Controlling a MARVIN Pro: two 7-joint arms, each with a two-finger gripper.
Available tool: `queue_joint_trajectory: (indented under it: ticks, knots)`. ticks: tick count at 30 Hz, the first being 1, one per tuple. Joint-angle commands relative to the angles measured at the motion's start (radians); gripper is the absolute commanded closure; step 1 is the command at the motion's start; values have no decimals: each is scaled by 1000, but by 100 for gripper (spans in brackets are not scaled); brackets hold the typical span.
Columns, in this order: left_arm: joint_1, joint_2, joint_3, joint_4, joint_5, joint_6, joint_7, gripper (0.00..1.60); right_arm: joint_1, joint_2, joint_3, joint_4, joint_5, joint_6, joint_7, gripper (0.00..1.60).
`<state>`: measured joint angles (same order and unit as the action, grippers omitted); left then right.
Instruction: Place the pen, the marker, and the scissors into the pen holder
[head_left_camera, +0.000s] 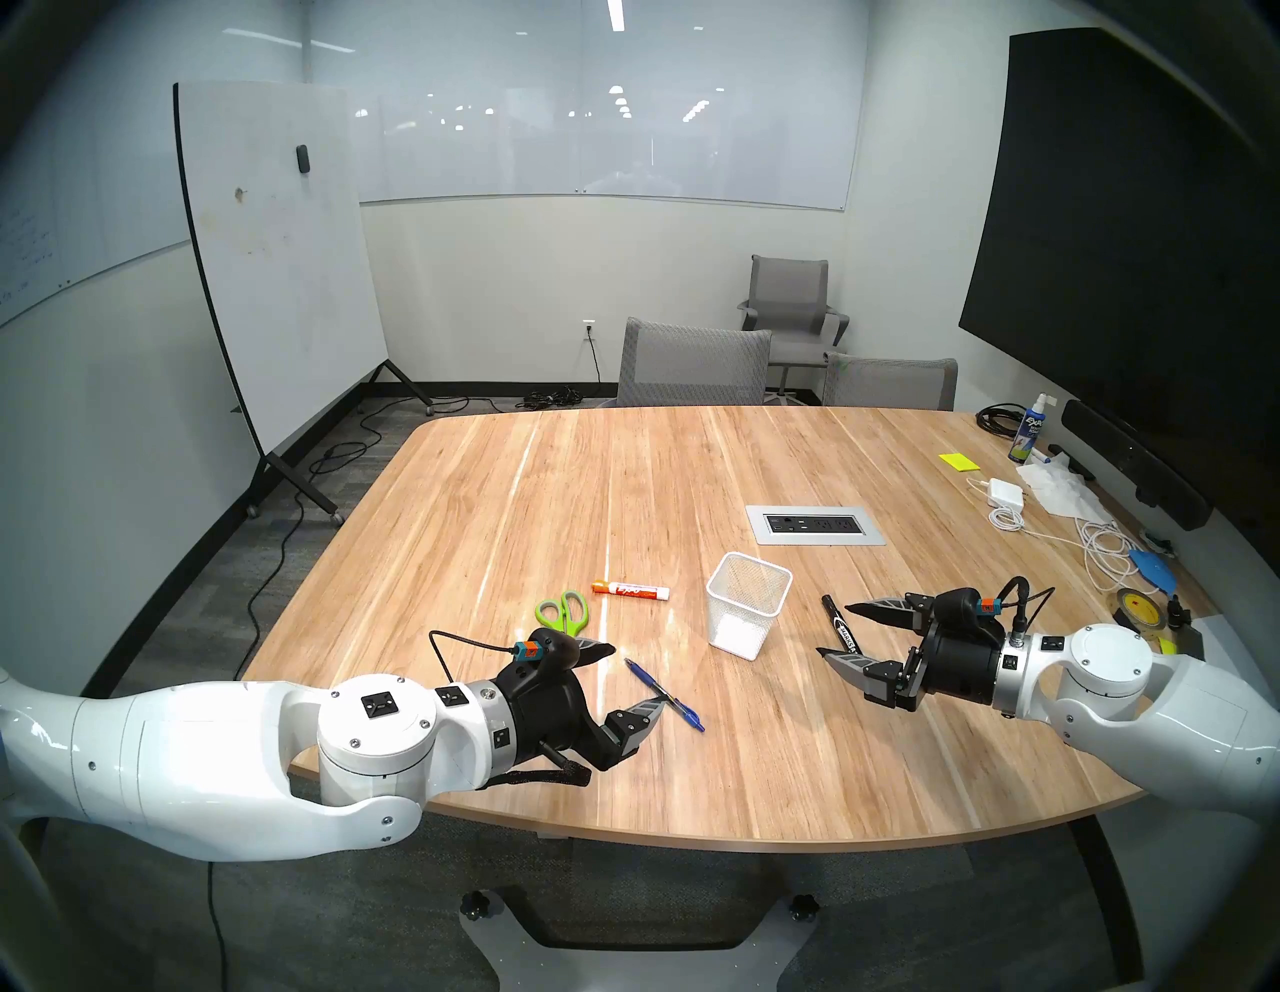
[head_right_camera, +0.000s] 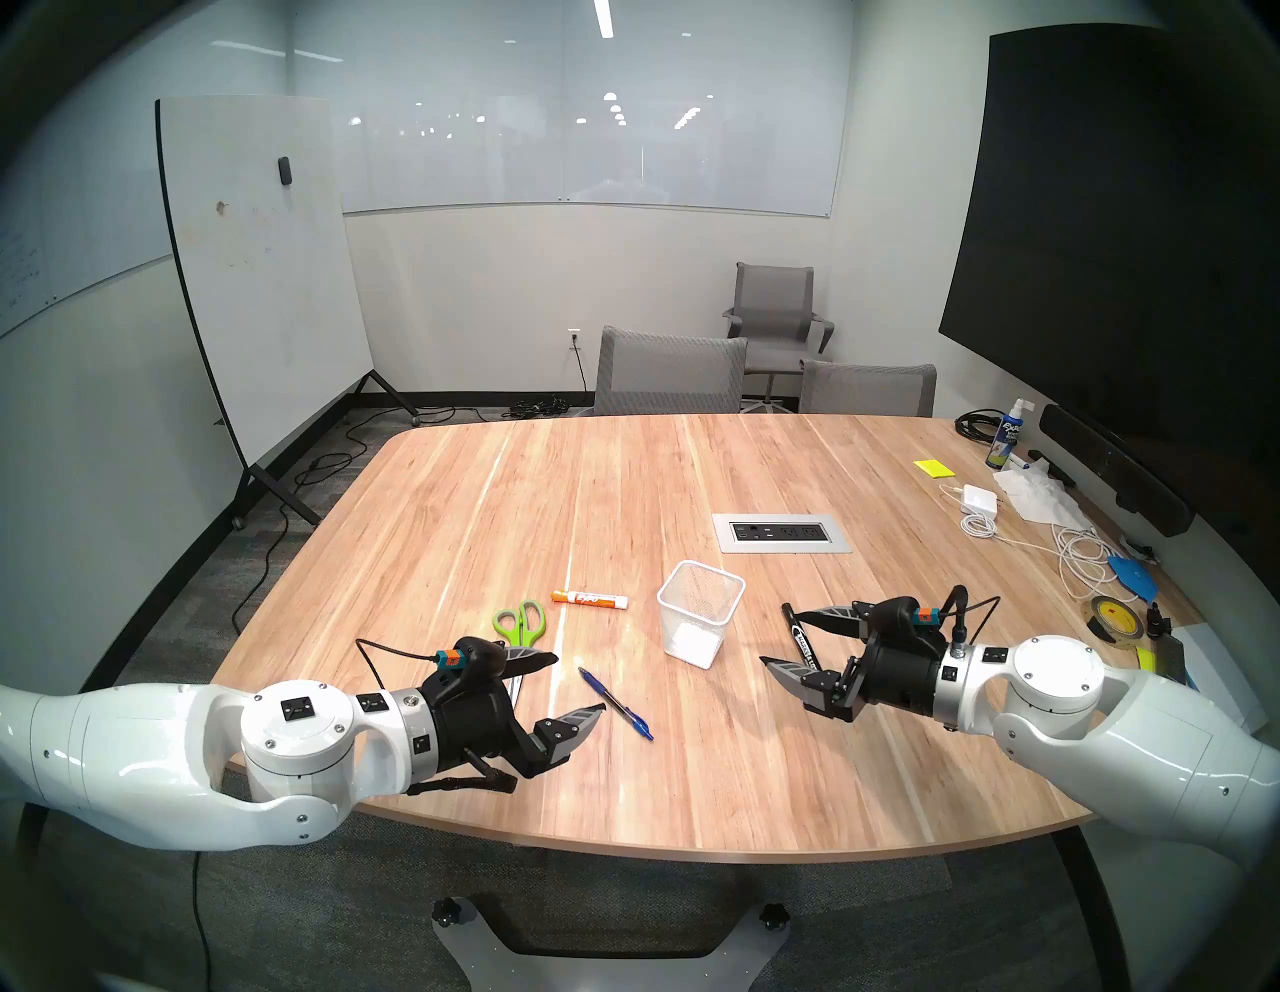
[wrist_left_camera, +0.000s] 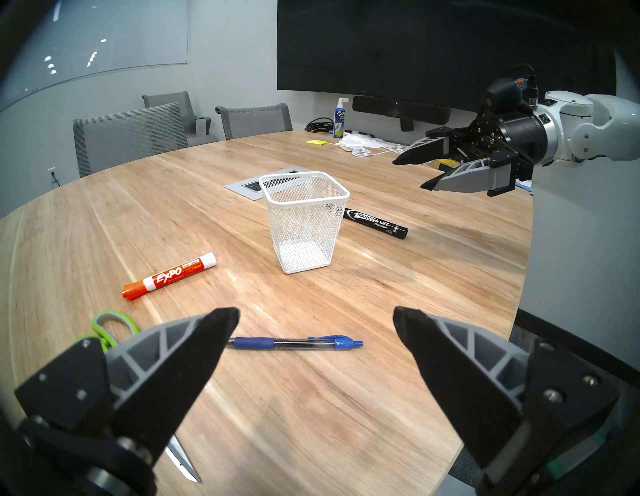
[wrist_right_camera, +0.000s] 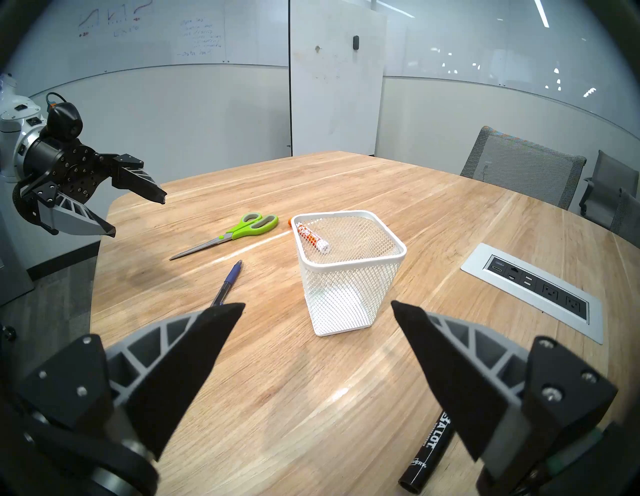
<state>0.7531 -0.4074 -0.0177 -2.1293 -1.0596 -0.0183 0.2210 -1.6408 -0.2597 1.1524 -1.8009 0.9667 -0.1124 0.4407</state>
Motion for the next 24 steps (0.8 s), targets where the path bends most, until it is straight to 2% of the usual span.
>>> queue_joint_trajectory:
  ticks: [1,24]
  knots:
    - [-7,0,-7,-6,-1,-3,0,0,6,2,6,-1,2,-2,-1,0]
    - [-8,0,-6,-6,-2,-3,0,0,6,2,6,-1,2,-2,-1,0]
